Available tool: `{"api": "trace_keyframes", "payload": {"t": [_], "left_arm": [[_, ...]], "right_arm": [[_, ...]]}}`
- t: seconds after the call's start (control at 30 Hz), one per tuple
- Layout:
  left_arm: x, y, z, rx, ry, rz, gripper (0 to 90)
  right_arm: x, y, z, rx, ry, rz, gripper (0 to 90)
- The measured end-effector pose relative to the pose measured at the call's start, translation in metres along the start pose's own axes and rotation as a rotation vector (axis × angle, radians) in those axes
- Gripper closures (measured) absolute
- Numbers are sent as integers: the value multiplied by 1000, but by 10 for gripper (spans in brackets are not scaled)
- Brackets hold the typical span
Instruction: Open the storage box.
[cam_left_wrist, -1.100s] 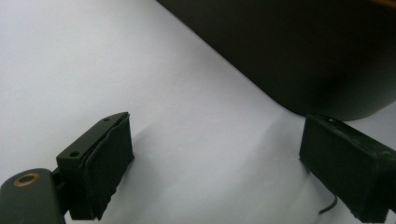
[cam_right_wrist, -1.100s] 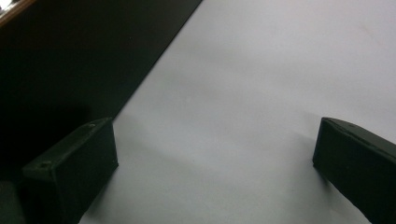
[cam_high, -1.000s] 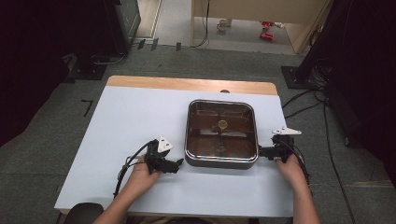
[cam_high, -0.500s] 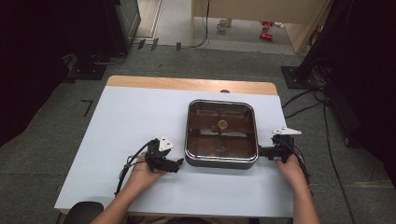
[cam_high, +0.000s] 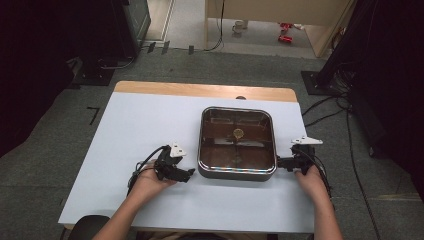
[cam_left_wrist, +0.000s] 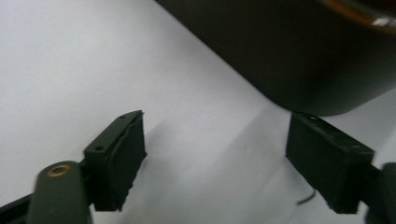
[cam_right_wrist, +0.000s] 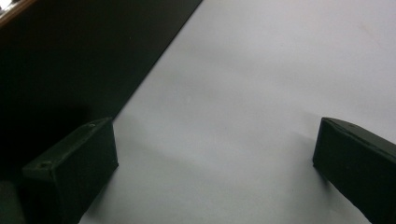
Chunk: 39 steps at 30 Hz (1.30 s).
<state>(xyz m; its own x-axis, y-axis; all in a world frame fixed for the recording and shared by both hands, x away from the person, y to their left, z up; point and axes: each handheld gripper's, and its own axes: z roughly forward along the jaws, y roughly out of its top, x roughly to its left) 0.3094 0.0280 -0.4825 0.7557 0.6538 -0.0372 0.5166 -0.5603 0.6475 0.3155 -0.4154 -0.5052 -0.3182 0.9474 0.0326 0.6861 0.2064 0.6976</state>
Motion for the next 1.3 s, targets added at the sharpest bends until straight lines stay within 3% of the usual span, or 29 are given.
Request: {"api": "trace_keyframes", "payload": {"t": [0.17,0.3,0.63,1.03,1.3], "left_arm": [[8,6,-10,-18,-43,-17,224],[19,12,-19,-26,-111,-46,241],[30,29,-29,-78,-156,-52,254],[31,54,-37,-100,-179,-16,263],[21,80,-28,-102,-201,40,299]], "right_arm": [[0,0,0,0,0,0,0],[0,0,0,0,0,0,0],[0,0,0,0,0,0,0],[0,0,0,0,0,-1,0],[0,0,0,0,0,0,0]]}}
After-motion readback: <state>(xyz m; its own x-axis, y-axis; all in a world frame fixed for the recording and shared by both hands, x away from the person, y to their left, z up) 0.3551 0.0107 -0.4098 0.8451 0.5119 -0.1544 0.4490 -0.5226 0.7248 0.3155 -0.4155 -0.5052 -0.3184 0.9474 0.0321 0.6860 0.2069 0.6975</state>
